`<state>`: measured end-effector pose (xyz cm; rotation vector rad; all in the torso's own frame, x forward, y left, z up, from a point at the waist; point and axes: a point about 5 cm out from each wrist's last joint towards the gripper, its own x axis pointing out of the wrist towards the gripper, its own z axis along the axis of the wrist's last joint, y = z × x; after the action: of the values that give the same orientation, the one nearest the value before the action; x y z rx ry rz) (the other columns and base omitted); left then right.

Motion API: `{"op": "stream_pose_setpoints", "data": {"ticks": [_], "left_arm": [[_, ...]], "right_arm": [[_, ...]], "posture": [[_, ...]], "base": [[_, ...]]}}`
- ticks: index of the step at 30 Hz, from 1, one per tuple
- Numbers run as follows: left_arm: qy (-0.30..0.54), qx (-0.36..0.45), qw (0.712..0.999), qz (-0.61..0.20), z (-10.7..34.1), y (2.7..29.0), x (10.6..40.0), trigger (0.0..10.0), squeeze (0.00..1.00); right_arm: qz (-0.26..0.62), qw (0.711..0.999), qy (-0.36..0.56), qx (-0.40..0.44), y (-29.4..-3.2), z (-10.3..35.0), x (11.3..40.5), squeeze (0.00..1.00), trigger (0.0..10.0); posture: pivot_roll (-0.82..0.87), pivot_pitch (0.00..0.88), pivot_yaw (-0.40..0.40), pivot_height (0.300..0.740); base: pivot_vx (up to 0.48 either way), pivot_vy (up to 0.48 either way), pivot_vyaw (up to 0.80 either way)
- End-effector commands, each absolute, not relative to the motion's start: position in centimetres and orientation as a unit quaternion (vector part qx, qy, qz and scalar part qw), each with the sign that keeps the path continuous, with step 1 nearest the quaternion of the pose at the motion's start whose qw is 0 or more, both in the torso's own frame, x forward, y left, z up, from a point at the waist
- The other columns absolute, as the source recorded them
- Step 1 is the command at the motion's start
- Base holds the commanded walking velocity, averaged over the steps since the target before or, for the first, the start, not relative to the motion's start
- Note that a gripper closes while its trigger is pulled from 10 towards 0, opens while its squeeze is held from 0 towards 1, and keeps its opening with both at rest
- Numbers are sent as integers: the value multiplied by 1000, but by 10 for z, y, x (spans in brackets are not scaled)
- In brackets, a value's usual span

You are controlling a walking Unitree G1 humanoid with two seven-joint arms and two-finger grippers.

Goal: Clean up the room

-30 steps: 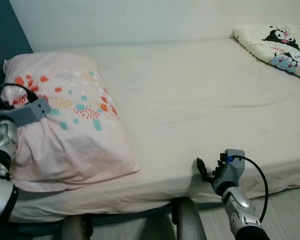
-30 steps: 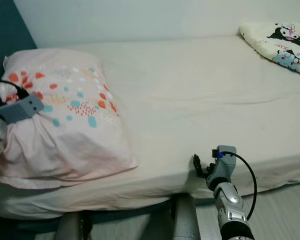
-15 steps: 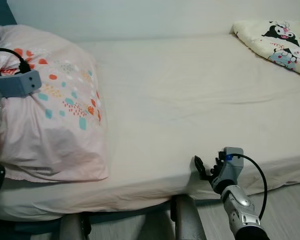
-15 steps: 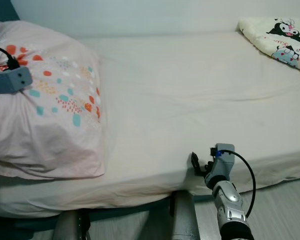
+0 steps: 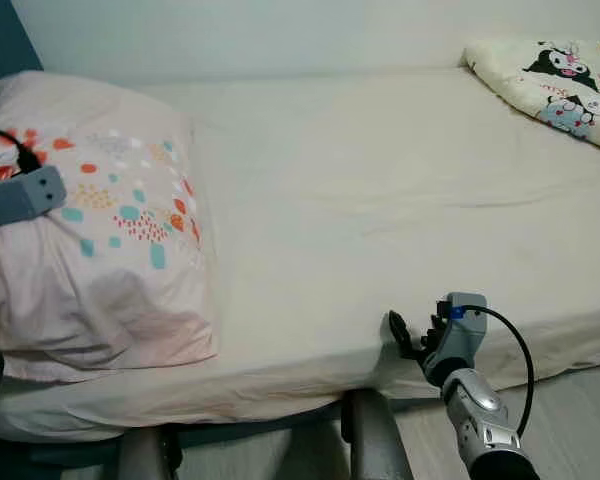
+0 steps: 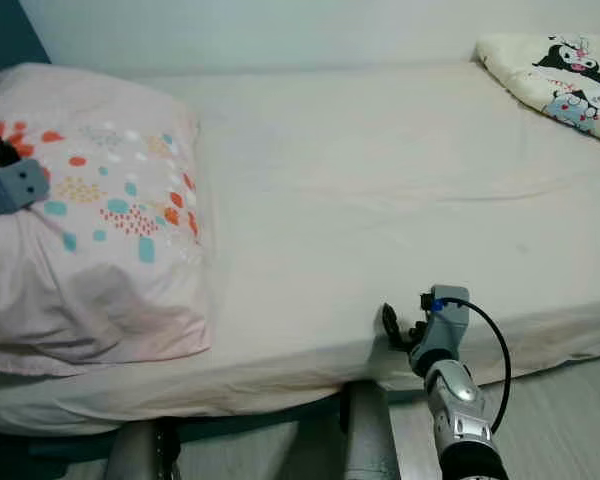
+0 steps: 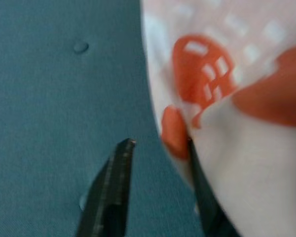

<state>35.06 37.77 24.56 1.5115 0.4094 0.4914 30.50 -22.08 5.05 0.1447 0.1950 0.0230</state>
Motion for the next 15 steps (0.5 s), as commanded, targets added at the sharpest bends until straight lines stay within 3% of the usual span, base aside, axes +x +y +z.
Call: {"op": "stream_pose_setpoints", "data": {"ticks": [1,15], "left_arm": [[185,673,678,230,250,386,345,10000,1000],[66,683,670,284,305,375,353,10000,1000]], "right_arm": [[9,990,117,83,-219,42,300,0,10000],[11,990,110,85,-217,51,314,0,10000]], "posture": [[-66,155,-26,400],[-50,100,-31,400]], "base": [[0,0,0],[0,0,0]]}}
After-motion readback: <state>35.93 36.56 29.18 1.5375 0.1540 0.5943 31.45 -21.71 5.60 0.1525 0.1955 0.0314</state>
